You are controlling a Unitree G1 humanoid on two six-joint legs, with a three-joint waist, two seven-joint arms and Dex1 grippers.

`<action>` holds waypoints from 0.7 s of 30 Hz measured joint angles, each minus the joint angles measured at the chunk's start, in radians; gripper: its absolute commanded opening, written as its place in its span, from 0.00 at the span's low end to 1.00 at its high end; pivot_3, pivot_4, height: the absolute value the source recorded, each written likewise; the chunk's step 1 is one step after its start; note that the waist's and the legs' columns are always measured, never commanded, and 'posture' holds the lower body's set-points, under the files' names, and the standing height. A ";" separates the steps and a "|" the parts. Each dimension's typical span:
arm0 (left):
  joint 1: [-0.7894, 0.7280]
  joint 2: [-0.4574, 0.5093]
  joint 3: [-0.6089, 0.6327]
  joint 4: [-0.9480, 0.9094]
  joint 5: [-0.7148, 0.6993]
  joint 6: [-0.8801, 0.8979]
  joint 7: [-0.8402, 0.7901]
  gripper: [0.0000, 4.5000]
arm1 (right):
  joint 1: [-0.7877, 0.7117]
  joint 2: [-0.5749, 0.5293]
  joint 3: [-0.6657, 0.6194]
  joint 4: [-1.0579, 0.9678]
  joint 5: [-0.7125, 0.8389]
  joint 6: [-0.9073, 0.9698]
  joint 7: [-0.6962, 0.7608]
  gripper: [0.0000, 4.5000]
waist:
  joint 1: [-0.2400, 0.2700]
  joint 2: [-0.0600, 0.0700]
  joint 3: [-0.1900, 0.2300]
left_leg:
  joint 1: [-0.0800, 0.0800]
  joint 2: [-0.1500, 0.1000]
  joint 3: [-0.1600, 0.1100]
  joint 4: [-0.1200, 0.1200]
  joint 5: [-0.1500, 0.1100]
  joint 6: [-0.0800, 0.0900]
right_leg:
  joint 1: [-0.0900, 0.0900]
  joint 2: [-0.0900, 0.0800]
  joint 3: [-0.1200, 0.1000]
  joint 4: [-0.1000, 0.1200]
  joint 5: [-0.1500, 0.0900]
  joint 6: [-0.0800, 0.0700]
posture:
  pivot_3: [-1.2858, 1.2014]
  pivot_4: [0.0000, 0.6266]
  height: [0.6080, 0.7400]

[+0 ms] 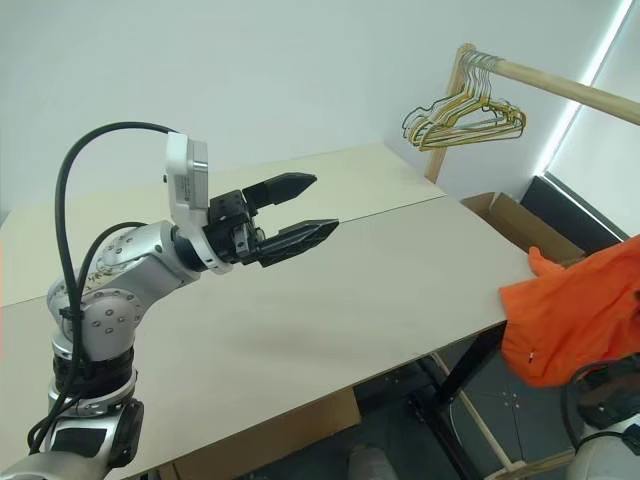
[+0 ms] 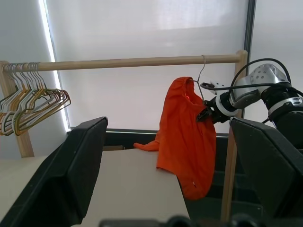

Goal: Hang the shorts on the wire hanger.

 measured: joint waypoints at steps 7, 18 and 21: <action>-0.004 0.011 0.003 0.011 0.005 -0.003 -0.001 1.00 | 0.021 0.023 0.027 -0.156 -0.034 -0.002 0.013 1.00 | 0.005 0.003 0.000 | 0.000 0.000 0.000 0.000 0.000 -0.001 | 0.000 0.000 0.000 0.000 0.000 0.001 | 0.42 0.00 1.00; -0.009 0.024 0.007 0.033 0.008 -0.017 -0.012 1.00 | 0.215 0.171 0.229 -0.552 -0.238 -0.334 -0.073 1.00 | 0.019 0.004 0.000 | 0.000 0.000 0.001 0.000 0.003 -0.006 | -0.001 0.000 0.001 0.001 -0.001 0.003 | 0.42 0.00 1.00; -0.009 0.032 0.008 0.036 0.012 -0.019 -0.016 1.00 | 0.266 0.190 0.302 -0.644 -0.314 -0.487 -0.096 1.00 | 0.021 0.004 0.000 | 0.000 0.000 0.001 0.000 0.004 -0.007 | -0.002 0.000 0.001 0.001 -0.001 0.003 | 0.42 0.00 1.00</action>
